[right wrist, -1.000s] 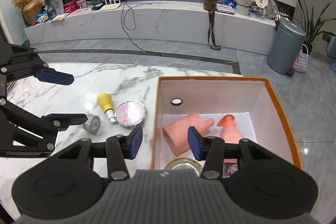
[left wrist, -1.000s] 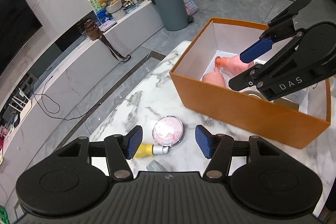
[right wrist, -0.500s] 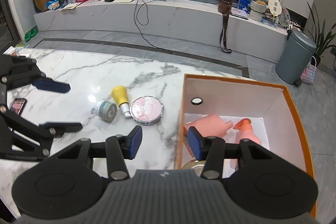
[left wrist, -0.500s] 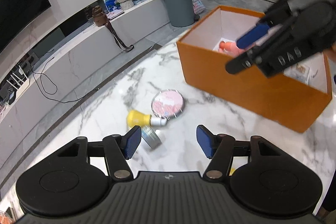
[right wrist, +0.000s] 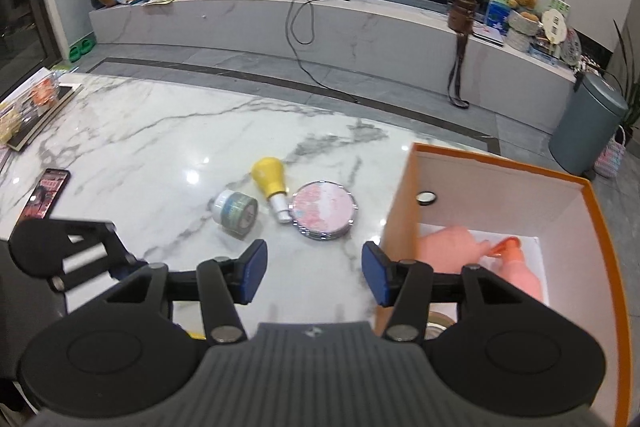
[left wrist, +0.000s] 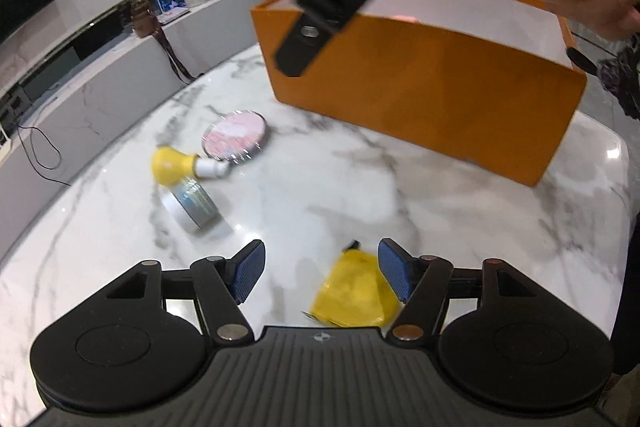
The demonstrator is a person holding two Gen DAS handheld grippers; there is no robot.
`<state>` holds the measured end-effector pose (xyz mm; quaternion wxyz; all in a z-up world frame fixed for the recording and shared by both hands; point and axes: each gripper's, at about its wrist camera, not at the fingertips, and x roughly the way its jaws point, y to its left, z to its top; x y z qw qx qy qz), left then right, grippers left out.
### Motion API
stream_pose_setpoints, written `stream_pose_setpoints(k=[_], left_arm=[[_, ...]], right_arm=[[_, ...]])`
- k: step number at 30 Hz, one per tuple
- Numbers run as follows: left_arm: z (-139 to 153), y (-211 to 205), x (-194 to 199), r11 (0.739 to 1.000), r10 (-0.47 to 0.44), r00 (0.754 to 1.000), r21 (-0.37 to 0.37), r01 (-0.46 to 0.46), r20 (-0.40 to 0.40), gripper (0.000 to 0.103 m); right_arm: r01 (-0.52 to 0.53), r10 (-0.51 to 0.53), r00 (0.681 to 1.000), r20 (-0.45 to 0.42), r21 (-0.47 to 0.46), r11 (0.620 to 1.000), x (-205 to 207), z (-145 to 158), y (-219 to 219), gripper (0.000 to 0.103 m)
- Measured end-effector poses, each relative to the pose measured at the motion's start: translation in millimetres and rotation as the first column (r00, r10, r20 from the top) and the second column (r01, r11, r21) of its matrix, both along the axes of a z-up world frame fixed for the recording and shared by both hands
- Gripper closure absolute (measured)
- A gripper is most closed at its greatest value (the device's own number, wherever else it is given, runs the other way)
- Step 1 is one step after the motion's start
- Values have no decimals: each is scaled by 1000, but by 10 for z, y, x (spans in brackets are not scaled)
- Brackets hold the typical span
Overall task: Organize rigid objects
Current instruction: 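Move the left tool down to the yellow tape measure, then close the left tool on the tape measure while the right tool approaches the grey-white jar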
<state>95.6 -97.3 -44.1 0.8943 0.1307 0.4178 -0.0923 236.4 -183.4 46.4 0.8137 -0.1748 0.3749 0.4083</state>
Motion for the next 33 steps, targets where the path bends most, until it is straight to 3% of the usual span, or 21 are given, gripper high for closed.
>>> stream_pose_setpoints(k=[8,12,17,21,28,33], left_arm=[[-252,-95,-64,998,-52,998,-46,51,-26,26],[-334,-111,-51,998,-50,999,-40,49,-21,23],[-353,-33,-58,995,-28,1000,-94,27,-9,26],[-338,84,-89,988,24,999,-150,-28,-26,37],[-310,332,-318,977,144,989,-153,-147,-29,37],[-274,571,-458,957,247,969,-153,-248,-31,37]], right_arm=[[-44,44,999,-10,-33,999,-62,-139,208,50],[-52,51,999,-17,-37,998,-48,-190,283,50],[-49,48,998,-27,-42,998,-26,-282,369,50],[-39,37,999,-40,-45,998,10,-385,471,50],[-23,21,997,-71,-24,999,5,-576,620,50],[-25,25,998,-58,8,1000,-76,-662,776,48]])
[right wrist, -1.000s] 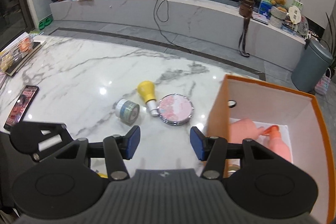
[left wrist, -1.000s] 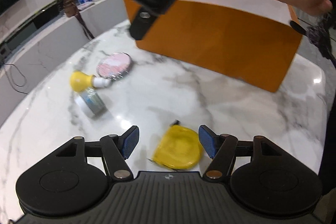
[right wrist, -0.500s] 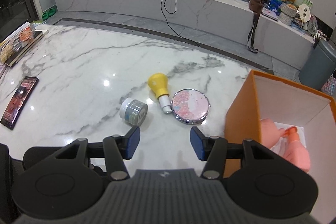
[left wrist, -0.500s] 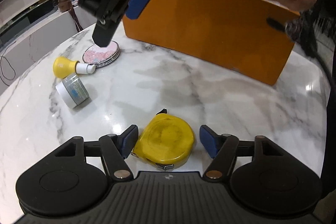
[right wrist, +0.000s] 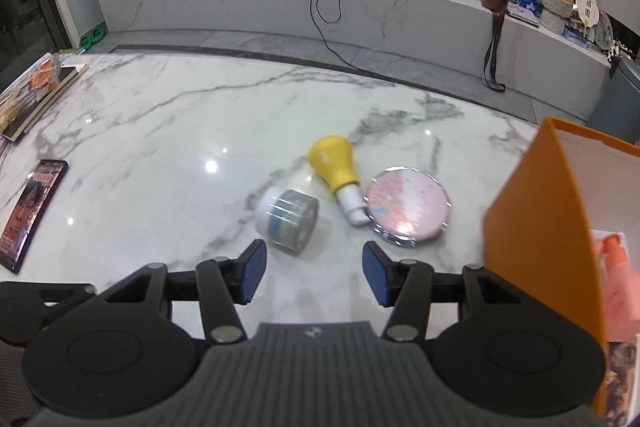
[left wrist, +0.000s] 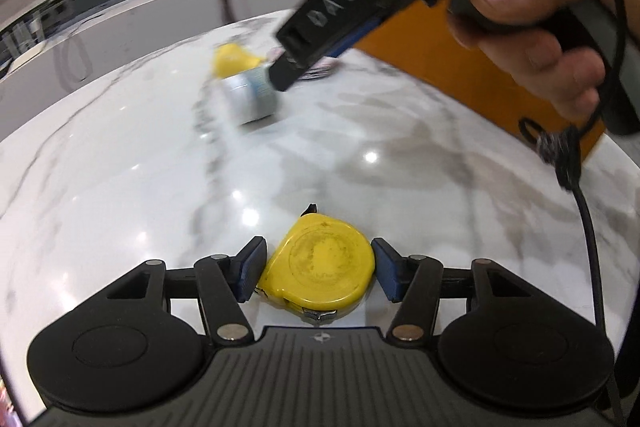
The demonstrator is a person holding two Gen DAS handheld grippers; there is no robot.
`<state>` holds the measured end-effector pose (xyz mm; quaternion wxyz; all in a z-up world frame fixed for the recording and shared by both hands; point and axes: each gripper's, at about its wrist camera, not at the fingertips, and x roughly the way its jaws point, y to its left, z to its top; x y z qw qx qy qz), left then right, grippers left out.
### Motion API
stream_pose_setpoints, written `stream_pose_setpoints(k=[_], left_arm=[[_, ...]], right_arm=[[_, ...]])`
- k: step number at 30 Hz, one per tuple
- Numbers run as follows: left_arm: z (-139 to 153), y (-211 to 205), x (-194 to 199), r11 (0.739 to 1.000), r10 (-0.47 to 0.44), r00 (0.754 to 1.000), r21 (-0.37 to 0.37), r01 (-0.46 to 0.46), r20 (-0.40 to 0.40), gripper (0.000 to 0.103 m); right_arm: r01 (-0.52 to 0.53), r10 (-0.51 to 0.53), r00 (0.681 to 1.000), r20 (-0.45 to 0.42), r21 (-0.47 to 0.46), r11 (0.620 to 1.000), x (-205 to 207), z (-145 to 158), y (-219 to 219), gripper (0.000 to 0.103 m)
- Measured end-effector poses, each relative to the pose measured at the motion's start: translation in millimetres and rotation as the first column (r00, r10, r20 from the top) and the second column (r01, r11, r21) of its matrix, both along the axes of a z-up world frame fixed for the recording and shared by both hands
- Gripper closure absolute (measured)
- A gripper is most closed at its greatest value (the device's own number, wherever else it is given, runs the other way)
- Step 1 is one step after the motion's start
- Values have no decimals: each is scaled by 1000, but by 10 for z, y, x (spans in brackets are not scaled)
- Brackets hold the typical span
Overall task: Organize rigid objects
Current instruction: 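Close the left tool on the tape measure while the right tool approaches the grey-white jar, then close the right tool on the grey-white jar while the left tool holds the tape measure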
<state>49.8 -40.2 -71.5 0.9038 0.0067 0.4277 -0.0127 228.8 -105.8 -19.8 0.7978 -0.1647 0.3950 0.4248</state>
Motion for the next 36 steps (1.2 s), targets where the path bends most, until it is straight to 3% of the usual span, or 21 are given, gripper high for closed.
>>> stream_pose_setpoints(k=[6,21,29,36], left_arm=[[11,214,-92,995,97,995,-24,-96,18,37],[31,396,-120,988,153,987,-8,-153,47,36],[39,384,-143,988,157,986,-8,-157,56,36],[40,387,-143,988,157,986,-8,-157,56,36]], right_arm=[[32,-34,999,29,59,998,-85,-86,222,42],[90,-93,991,92,32,995,-100,-516,637,42],[106,-111,987,112,47,993,-73,-536,628,53],[129,-133,987,91,52,990,-25,-553,568,69]])
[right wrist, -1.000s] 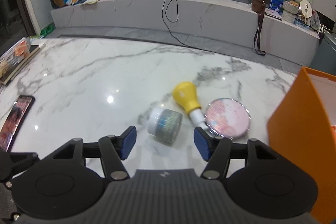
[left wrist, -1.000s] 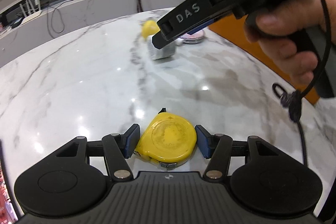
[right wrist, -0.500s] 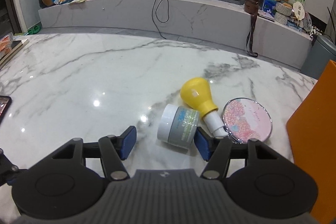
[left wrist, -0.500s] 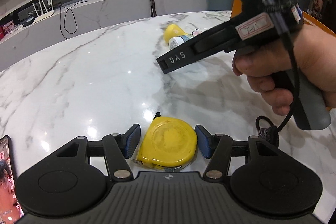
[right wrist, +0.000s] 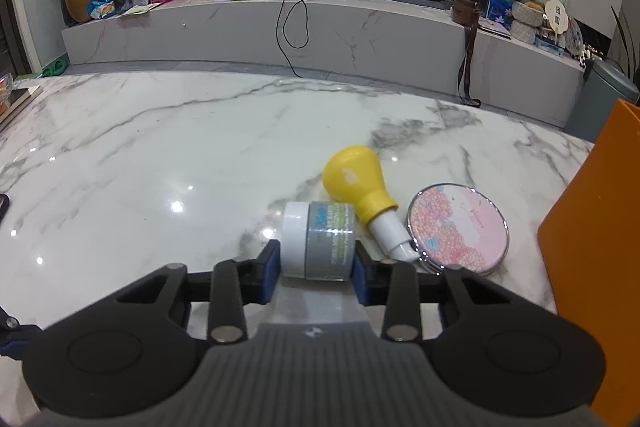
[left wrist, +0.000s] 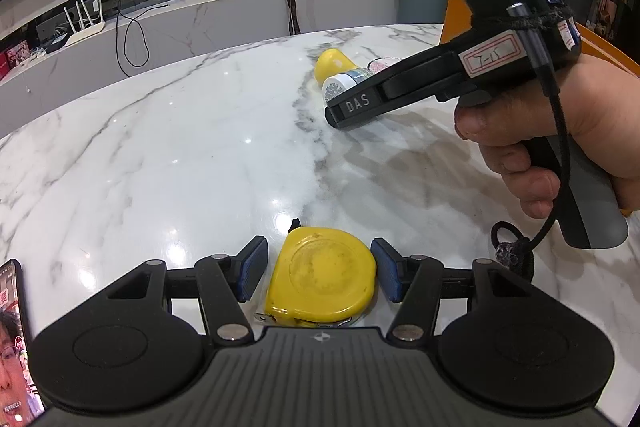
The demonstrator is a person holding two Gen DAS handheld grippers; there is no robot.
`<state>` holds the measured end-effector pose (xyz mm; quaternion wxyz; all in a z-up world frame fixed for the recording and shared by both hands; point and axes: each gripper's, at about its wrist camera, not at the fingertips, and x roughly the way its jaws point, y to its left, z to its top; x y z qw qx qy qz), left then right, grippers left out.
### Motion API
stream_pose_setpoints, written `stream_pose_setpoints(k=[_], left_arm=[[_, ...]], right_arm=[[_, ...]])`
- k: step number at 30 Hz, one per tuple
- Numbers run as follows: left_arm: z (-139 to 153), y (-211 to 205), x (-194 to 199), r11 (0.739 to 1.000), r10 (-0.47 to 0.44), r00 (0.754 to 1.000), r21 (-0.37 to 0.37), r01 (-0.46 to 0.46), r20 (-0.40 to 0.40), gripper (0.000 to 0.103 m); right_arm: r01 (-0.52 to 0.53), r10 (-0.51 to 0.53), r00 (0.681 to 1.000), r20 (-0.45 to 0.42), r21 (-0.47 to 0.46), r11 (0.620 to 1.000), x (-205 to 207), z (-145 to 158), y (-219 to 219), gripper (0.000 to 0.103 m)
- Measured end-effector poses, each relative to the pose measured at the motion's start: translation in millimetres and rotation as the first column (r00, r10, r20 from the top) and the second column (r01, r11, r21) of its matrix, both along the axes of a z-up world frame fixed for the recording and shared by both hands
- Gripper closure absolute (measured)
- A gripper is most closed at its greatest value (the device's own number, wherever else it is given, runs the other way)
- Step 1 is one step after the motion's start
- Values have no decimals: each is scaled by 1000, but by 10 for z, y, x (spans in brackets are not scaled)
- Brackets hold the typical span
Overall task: Organize rigid objects
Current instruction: 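Close the right tool on the grey-white jar while the left tool holds the tape measure, then lift and carry the tape measure and the jar over the orange box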
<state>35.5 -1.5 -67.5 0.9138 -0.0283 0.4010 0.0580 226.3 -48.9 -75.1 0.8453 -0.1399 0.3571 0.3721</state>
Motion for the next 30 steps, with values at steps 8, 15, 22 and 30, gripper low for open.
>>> stream_pose_setpoints(k=[8,15,22,30], left_arm=[[23,-3,-27,1000,-3,1000,4,3,19,39],[22,29,-73,1000,28,999,12,-28,27,45],[42,28,-110,999,37,999,27,-38,16,45],[153,32,-126,999,39,999,20,-39,22,45]], right_arm=[[-4,4,1000,-15,5,1000,16,8,-49,69],[-17,17,1000,-8,15,1000,-24,80,-72,69],[-17,18,1000,-7,35,999,-43,201,-107,69],[-8,9,1000,-13,62,998,-27,405,-219,69]])
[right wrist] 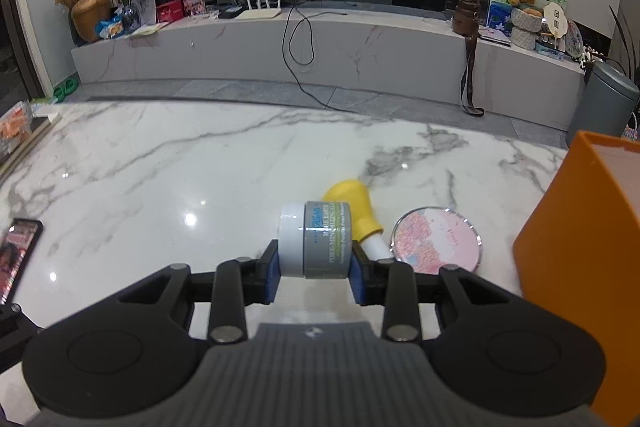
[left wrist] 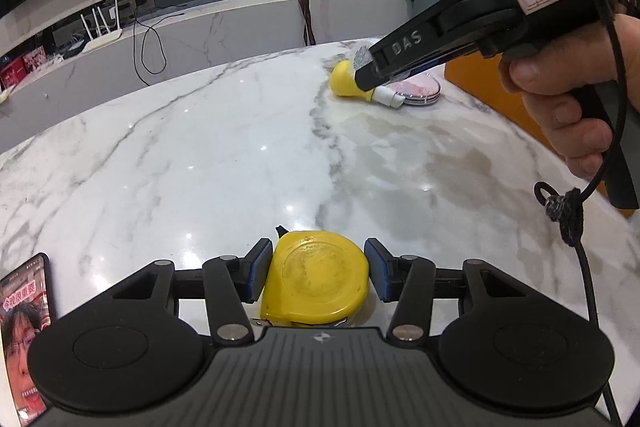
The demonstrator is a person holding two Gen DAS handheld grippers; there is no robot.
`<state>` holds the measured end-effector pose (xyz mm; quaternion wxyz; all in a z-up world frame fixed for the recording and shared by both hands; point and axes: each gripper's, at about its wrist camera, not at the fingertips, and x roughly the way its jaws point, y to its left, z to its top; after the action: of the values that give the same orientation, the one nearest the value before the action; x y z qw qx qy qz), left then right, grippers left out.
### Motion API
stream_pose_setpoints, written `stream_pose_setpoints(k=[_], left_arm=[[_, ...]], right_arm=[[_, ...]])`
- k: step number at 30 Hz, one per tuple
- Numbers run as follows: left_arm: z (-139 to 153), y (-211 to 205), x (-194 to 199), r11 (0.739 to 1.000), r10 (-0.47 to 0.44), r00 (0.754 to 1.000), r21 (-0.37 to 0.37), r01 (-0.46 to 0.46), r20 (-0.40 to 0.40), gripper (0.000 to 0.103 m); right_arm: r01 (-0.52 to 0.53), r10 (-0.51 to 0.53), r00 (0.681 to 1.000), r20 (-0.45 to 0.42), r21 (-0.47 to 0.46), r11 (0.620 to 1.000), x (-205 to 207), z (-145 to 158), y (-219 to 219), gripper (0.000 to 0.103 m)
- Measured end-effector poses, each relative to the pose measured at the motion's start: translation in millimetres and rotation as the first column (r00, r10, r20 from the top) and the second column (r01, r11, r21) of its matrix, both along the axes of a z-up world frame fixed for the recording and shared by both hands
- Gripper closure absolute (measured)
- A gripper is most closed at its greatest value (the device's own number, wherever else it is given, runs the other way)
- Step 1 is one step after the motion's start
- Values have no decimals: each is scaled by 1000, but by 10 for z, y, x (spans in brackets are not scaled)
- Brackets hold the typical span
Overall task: Organize rigid objects
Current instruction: 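Lift and carry the tape measure and the jar over the orange box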
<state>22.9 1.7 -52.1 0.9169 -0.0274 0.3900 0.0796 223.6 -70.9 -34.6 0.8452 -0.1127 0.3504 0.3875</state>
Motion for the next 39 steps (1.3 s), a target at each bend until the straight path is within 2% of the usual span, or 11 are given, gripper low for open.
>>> stream_pose_setpoints(k=[10,18,31,39], left_arm=[[216,-51,-77,1000,12,1000,2,-12,11,45],[436,-152,-21,999,11,1000,49,-13,24,45],[814,-689,395,988,-116,991,111,108,66,45],[991,-1014,684,977,-188,978,115,177,90,45]], right_arm=[[18,-18,1000,8,56,998,50,330,-248,69],[36,-37,999,13,91,995,86,494,-504,69],[77,-79,997,14,99,992,204,637,-1083,69],[130,-132,991,11,135,982,342,826,-1489,69]])
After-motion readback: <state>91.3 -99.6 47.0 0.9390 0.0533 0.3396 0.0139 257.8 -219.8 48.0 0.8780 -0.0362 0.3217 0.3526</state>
